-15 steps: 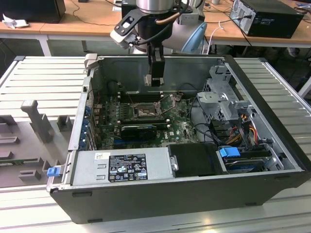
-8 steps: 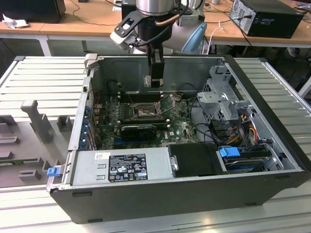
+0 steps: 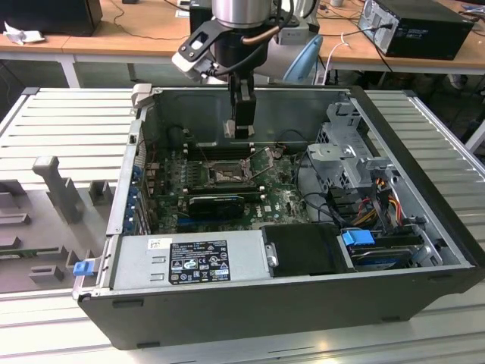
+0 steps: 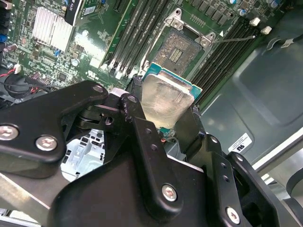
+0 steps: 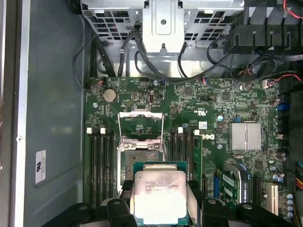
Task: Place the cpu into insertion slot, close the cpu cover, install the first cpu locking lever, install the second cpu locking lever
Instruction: 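Place the cpu into insertion slot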
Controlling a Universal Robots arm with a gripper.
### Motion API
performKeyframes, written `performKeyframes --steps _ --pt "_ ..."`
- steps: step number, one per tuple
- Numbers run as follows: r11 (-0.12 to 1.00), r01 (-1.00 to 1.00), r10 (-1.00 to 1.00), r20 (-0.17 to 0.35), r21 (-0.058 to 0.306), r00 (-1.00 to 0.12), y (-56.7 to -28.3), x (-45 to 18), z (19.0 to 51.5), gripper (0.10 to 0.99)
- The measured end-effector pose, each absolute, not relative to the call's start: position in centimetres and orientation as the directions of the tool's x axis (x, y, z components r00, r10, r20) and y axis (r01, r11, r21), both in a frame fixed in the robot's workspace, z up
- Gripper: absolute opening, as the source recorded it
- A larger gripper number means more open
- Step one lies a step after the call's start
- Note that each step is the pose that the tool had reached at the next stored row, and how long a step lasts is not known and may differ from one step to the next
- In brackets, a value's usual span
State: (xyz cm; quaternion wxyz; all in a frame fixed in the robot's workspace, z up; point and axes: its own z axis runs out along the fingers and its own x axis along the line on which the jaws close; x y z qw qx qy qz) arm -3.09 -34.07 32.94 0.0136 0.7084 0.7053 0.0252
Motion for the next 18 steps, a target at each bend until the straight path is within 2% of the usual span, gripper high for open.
performKeyframes --steps 18 --pt "-0.005 0.999 1.0 0.016 0.05 0.004 -34.07 -3.09 32.32 0.529"
